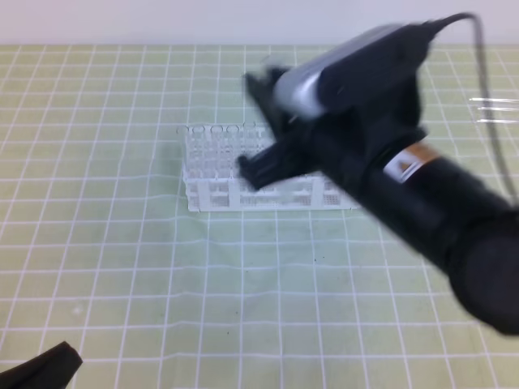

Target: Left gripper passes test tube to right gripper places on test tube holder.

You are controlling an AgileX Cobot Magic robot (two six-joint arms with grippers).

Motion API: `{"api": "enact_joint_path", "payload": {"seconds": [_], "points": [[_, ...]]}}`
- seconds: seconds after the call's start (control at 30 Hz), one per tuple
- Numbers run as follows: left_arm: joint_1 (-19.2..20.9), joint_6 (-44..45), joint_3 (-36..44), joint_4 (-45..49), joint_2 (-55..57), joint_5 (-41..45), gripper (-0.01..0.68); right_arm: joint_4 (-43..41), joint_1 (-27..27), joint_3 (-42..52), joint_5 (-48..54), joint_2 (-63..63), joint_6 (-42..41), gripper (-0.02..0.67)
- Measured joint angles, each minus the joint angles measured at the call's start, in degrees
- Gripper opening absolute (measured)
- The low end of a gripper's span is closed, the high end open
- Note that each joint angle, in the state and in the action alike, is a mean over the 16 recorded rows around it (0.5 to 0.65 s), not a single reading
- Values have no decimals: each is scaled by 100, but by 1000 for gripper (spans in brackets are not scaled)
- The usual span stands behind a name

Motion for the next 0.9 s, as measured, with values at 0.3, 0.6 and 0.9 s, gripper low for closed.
{"api": "enact_joint_path", "payload": {"seconds": [0.3, 0.6, 0.9], "points": [[-1, 0, -6, 6, -4, 2, -2, 151, -684, 0, -81, 17, -136, 90], [-1, 0, -6, 12, -4, 7, -2, 154, -953, 3, -46, 43, -178, 90], [-3, 0, -30, 21, -22, 27, -2, -585, -1173, 174, -224, 49, 658, 90]]}}
